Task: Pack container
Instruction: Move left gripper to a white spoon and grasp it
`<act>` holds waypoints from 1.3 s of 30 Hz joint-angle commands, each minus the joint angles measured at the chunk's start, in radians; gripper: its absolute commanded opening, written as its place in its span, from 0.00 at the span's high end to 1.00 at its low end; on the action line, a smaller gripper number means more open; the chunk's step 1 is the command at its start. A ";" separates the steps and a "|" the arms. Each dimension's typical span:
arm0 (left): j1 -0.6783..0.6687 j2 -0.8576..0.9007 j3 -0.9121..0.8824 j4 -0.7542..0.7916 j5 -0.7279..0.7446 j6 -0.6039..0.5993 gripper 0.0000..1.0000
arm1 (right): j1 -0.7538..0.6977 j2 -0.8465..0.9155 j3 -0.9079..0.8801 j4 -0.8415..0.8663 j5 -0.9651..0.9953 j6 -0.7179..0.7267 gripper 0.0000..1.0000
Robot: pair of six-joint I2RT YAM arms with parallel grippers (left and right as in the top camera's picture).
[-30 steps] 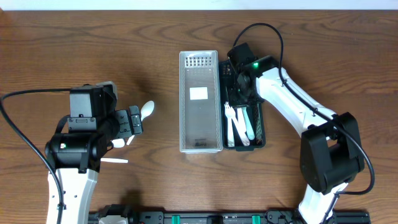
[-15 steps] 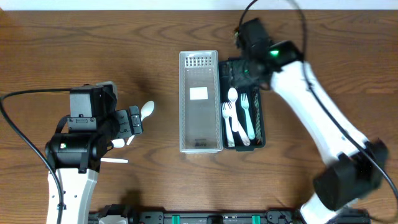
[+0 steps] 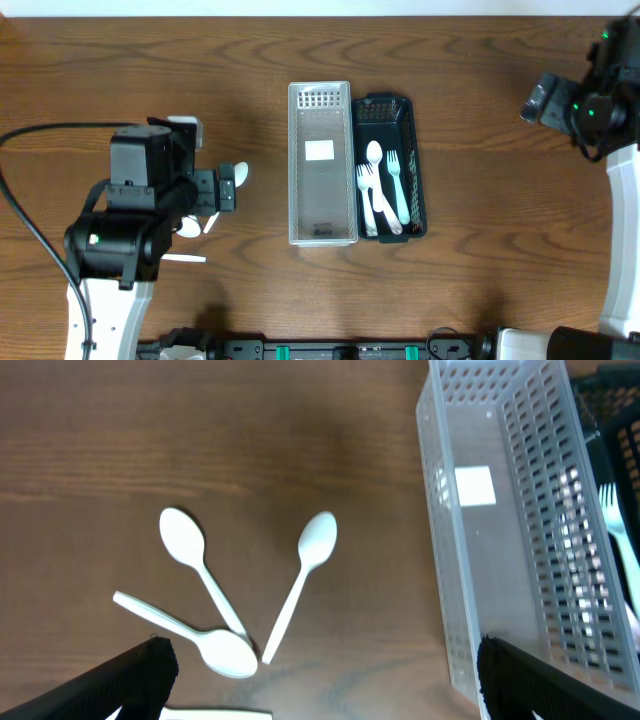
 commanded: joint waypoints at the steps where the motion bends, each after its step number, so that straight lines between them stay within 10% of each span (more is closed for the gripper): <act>1: -0.004 0.080 0.016 0.032 -0.023 0.021 0.02 | -0.058 0.014 -0.128 0.036 -0.058 0.032 0.01; 12: 0.000 0.373 0.012 0.085 -0.042 0.218 0.02 | -0.064 0.016 -0.435 0.206 -0.106 0.035 0.01; 39: 0.073 0.881 0.010 0.152 -0.055 0.309 0.02 | -0.064 0.016 -0.441 0.210 -0.106 0.035 0.01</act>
